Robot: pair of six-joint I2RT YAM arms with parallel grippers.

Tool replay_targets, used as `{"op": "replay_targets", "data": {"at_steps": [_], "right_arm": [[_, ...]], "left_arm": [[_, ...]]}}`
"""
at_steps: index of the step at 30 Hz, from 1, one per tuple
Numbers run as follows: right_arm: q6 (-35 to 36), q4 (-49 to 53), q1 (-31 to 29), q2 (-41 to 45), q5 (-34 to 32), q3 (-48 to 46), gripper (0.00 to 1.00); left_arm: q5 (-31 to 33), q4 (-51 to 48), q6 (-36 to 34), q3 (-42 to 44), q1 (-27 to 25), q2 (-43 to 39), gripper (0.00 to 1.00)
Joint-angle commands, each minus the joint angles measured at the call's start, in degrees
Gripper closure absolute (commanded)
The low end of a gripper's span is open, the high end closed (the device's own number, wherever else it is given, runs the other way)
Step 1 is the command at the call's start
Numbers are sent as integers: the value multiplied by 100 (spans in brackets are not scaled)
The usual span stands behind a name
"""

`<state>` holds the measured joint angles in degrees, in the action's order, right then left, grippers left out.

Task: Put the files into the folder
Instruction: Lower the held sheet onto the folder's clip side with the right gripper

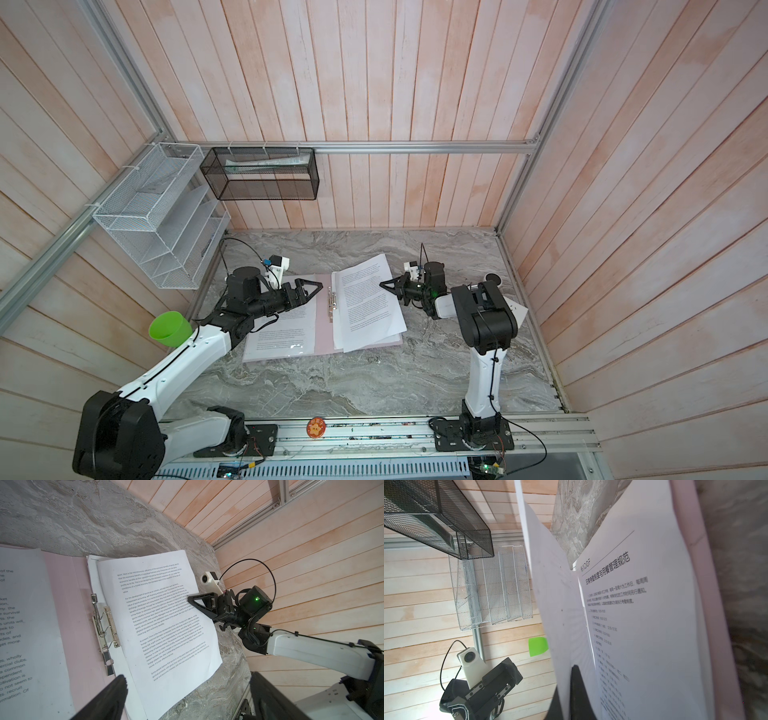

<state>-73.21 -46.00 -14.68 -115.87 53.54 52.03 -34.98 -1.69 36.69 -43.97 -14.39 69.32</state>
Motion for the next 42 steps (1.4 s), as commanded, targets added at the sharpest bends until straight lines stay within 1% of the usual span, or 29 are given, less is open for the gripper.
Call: {"op": "replay_targets", "data": {"at_steps": [1,5,11,27,35,42], "right_arm": [[85,-2,-70,-136,-202,-13,100],[-88,-132,-79,-193,-353,-96,100],[-105,-123,-87,-206,-578,-209,100],[26,19,-120,-513,-651,74,100],[74,133,-164,-556,-689,167,100],[47,40,-179,-500,-721,79,100]], "left_arm": [[-79,152,10,105,25,55,6],[-70,153,23,124,25,64,6],[-55,126,-10,146,24,81,6],[-80,200,-21,169,34,240,6],[-88,224,-4,210,55,240,6],[-97,225,-20,227,60,266,6]]}}
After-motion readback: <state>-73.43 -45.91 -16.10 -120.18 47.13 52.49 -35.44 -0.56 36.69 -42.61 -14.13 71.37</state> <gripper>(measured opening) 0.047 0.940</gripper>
